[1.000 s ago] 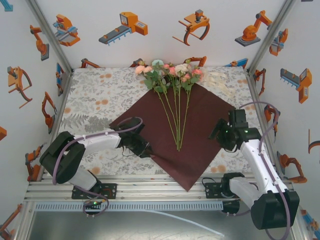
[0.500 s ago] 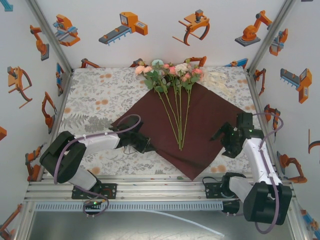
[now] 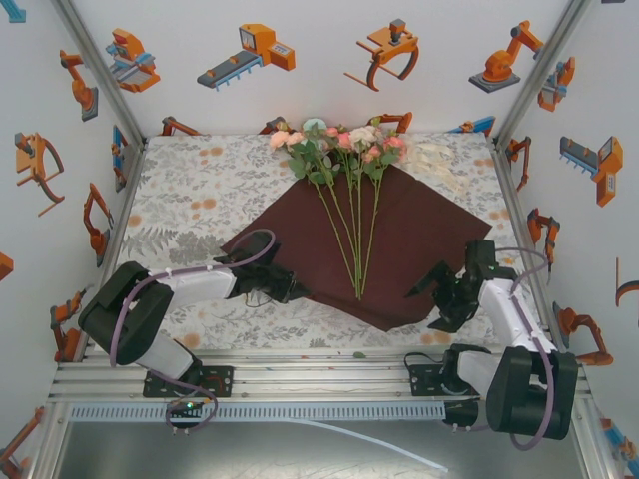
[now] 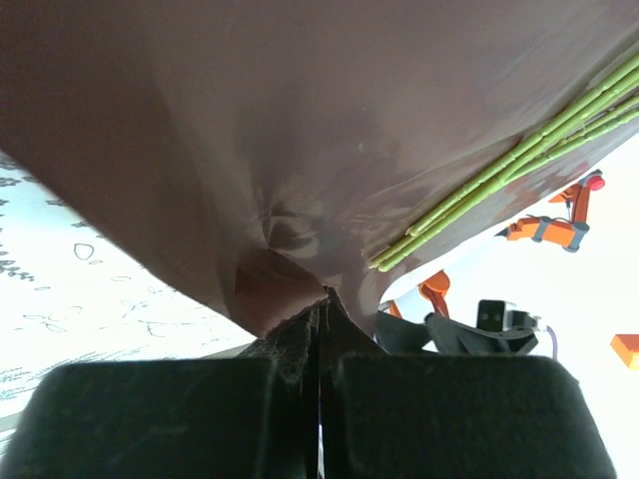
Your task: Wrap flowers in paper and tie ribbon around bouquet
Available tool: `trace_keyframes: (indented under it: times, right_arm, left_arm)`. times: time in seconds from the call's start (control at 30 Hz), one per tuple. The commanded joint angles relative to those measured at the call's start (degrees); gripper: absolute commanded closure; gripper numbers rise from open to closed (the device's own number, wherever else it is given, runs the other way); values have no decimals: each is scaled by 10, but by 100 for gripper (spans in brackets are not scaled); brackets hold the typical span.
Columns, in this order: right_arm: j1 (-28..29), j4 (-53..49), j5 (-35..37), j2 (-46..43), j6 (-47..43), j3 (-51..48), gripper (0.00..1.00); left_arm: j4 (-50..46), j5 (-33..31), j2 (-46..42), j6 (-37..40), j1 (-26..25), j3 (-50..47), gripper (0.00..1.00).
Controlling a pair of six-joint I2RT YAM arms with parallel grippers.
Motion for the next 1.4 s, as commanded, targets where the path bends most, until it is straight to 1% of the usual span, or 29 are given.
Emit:
trace_keyframes:
  times: [0.0, 0.13, 0.2, 0.27, 0.33, 0.37, 0.4, 0.47, 0.5, 0.57, 0.63, 0.7, 0.77, 0.8, 0.87, 0.9, 0.97, 1.07, 1.13, 1.23, 1.33, 1.37]
  right_arm:
    - [-1, 1, -28, -3, 30, -24, 13]
    - [5, 23, -29, -1, 63, -44, 15]
    - [9, 50, -43, 0, 93, -52, 22]
    - [11, 72, -49, -6, 123, -57, 33]
    - [13, 80, -48, -18, 147, -53, 46]
    - [12, 79, -45, -26, 156, -48, 58]
    - [12, 76, -43, -33, 165, -44, 73]
    - [13, 74, -43, -45, 185, -37, 93]
    - [12, 77, -45, -49, 200, -36, 100]
    - [13, 89, -51, -53, 229, -40, 100]
    - [13, 107, -54, -55, 254, -48, 100]
    - [13, 118, -52, -47, 266, -49, 100]
    - [14, 113, -42, -30, 266, -41, 100]
    - [14, 106, -36, -18, 266, -33, 100]
    - [14, 101, -31, 11, 266, -18, 100]
    - [15, 100, -30, 29, 266, -10, 100]
    - [15, 97, -31, 62, 264, 8, 100]
    - [16, 98, -33, 100, 250, 36, 100]
    - [17, 99, -31, 114, 247, 47, 100]
    - [17, 99, -24, 128, 247, 60, 100]
    - [20, 103, -23, 147, 247, 71, 100]
    - [21, 106, -26, 154, 247, 75, 100]
  left_arm:
    - [22, 1, 4, -31, 5, -11, 100]
    - [20, -2, -1, -37, 6, -16, 100]
    - [18, -4, -5, -38, 5, -18, 100]
    - [18, -4, -10, -38, 7, -21, 100]
    - [14, -5, -12, -35, 8, -22, 100]
    - [14, -6, -14, -33, 8, -23, 100]
    - [15, -7, -15, -30, 9, -23, 100]
    - [15, -11, -20, -17, 9, -21, 100]
    - [15, -13, -23, -6, 11, -18, 96]
    - [8, -18, -35, 32, 16, -6, 81]
    - [-25, -32, -54, 121, 22, 22, 67]
    - [-102, -68, -79, 304, 19, 88, 56]
    - [-174, -105, -104, 472, -3, 147, 51]
    - [-198, -120, -120, 549, -14, 171, 50]
    - [-214, -126, -155, 646, -33, 188, 49]
    - [-208, -115, -174, 680, -37, 186, 49]
    - [-177, -59, -217, 746, -48, 171, 47]
    - [-121, -2, -265, 822, -77, 137, 43]
    - [-108, 6, -275, 856, -98, 130, 38]
    - [-106, 27, -255, 898, -126, 143, 32]
    - [-79, 21, -215, 915, -146, 151, 29]
    - [-65, 4, -199, 917, -149, 150, 29]
